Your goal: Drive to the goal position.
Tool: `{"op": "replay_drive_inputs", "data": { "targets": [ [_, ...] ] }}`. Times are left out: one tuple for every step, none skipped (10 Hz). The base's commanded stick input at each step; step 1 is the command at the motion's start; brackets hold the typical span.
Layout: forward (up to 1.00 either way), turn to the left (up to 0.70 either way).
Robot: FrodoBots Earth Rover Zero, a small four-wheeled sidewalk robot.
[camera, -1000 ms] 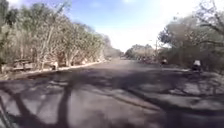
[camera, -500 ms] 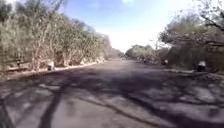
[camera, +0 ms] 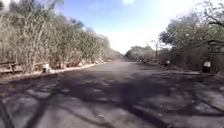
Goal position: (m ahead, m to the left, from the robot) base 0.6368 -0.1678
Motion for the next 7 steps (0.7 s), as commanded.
{"op": "replay_drive_inputs", "data": {
  "targets": [
    [0.70,0.00],
    [0.70,0.00],
    [0.70,0.00],
    [0.70,0.00],
    [0.70,0.00],
    [0.70,0.00],
    [0.70,0.00]
  ]
}}
